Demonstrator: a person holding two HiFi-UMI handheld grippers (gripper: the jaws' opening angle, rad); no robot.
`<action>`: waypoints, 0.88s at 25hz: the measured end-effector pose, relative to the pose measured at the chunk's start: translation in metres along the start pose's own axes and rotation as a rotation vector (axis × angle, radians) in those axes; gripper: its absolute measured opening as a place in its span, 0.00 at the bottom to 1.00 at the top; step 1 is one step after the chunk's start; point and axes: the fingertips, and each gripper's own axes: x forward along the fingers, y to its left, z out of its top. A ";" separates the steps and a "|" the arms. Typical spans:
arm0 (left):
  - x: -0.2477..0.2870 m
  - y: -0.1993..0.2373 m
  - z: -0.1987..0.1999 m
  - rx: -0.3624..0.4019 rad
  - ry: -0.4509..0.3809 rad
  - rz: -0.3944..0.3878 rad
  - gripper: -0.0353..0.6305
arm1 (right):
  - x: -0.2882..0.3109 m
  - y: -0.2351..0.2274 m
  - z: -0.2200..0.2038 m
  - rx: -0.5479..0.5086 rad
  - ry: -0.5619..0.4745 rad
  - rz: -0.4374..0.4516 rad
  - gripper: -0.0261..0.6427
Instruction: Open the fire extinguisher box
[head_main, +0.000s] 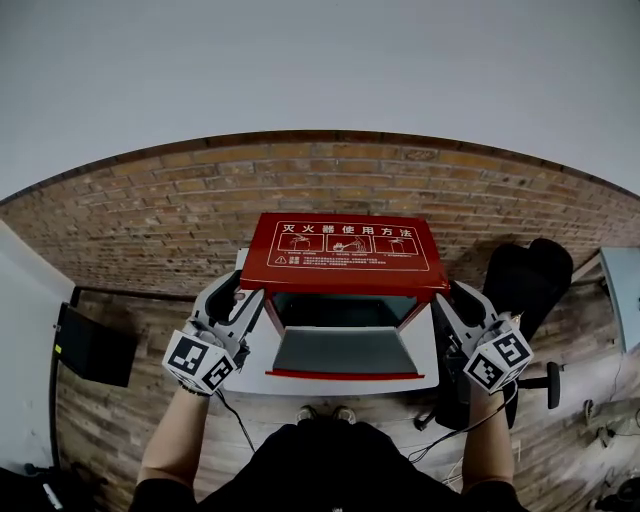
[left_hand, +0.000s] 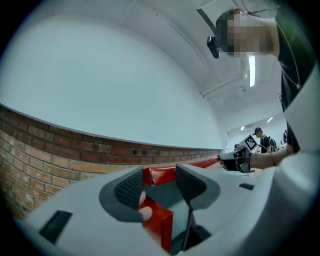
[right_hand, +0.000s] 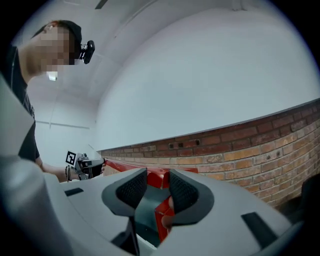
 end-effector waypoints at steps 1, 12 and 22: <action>0.004 0.002 0.008 -0.004 -0.007 -0.004 0.43 | 0.003 -0.002 0.010 0.014 -0.015 0.009 0.26; 0.049 0.030 0.064 0.032 -0.051 0.003 0.43 | 0.039 -0.029 0.085 0.074 -0.173 0.035 0.26; 0.085 0.054 0.085 0.142 -0.054 0.017 0.43 | 0.071 -0.049 0.115 -0.041 -0.191 0.036 0.26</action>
